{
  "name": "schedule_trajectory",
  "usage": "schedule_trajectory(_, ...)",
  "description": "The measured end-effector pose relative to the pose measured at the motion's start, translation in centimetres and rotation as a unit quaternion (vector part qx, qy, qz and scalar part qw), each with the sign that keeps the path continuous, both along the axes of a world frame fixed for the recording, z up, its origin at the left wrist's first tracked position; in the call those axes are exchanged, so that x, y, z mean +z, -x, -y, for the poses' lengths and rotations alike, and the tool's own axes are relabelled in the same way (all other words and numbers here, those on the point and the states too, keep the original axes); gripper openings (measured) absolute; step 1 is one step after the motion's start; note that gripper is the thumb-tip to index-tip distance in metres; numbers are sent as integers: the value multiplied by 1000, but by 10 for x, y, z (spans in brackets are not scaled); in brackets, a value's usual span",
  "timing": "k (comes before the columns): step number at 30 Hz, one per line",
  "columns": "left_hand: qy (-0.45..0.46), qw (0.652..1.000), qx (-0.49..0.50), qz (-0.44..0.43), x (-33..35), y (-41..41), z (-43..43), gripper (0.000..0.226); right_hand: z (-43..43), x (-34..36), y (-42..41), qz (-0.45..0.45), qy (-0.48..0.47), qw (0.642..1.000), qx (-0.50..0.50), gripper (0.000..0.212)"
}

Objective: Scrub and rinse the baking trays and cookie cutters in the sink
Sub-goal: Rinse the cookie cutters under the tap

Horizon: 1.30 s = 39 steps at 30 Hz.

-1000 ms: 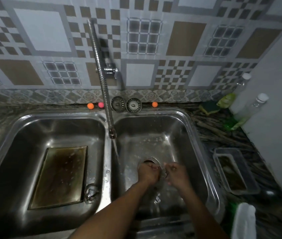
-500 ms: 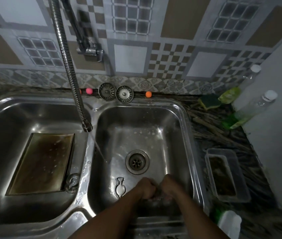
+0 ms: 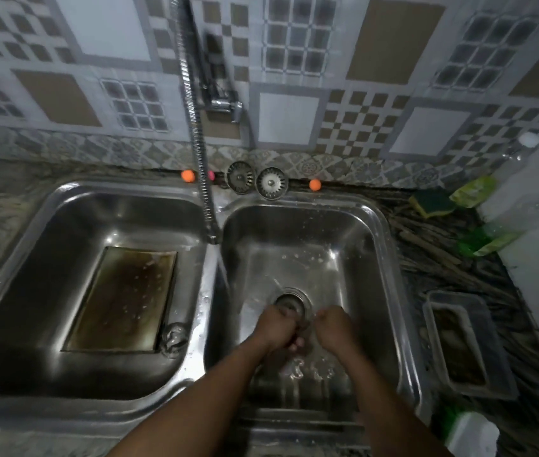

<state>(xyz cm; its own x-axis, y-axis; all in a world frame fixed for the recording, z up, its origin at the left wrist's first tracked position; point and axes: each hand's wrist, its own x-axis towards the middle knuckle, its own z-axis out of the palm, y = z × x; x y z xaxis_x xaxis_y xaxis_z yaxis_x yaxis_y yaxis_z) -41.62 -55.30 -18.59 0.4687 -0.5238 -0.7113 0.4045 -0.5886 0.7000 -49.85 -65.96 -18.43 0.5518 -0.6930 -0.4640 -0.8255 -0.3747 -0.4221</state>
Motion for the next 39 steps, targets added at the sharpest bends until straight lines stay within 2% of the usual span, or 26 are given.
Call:
schedule_trajectory(2,42,997,62,34,13,-24,-16,26,-18,12,-31,79,-6,997,-2,30)
schedule_trajectory(5,80,979,182,50,27,-60,-50,24,-52,23,-79,191,-94,977,-27,27)
schedule_trajectory(6,75,973,207,67,26,-71,-65,21,-63,28,-94,226,-158,959,-63,28)
schedule_trajectory(8,32,965,223,133,20,-90,-96,24,-85,39,-122,285,-293,901,-146,25)
schedule_trajectory(9,-2,961,214,178,15,-99,-110,25,-95,44,-134,307,-339,871,-180,24)
schedule_trajectory(11,-99,948,133,270,10,-114,-137,24,-113,51,-153,326,-388,836,-210,22)
schedule_trajectory(13,-180,922,4,342,1,-128,-160,21,-132,47,-167,300,-408,841,-191,20)
schedule_trajectory(16,-217,877,-233,359,-15,-138,-182,21,-160,30,-179,195,-364,909,-57,20)
schedule_trajectory(18,-218,860,-300,350,-25,-135,-189,24,-172,22,-185,108,-286,951,48,23)
schedule_trajectory(21,-186,882,-282,330,-45,-127,-193,32,-183,17,-196,47,-237,967,83,20)
schedule_trajectory(23,-200,891,-264,310,-56,-123,-193,32,-186,10,-201,27,-230,970,77,16)
schedule_trajectory(28,-208,889,-257,317,-70,-121,-192,29,-184,2,-206,17,-226,971,77,30)
schedule_trajectory(31,-180,883,-256,349,-61,-128,-195,30,-180,6,-204,81,-224,970,41,36)
schedule_trajectory(34,-96,907,-149,383,-30,-139,-195,35,-175,14,-198,199,-197,960,-11,30)
schedule_trajectory(36,0,914,-58,402,-7,-144,-187,24,-169,25,-193,263,-148,953,-24,24)
schedule_trajectory(39,77,908,-21,412,30,-143,-161,8,-154,38,-184,306,-129,940,-83,20)
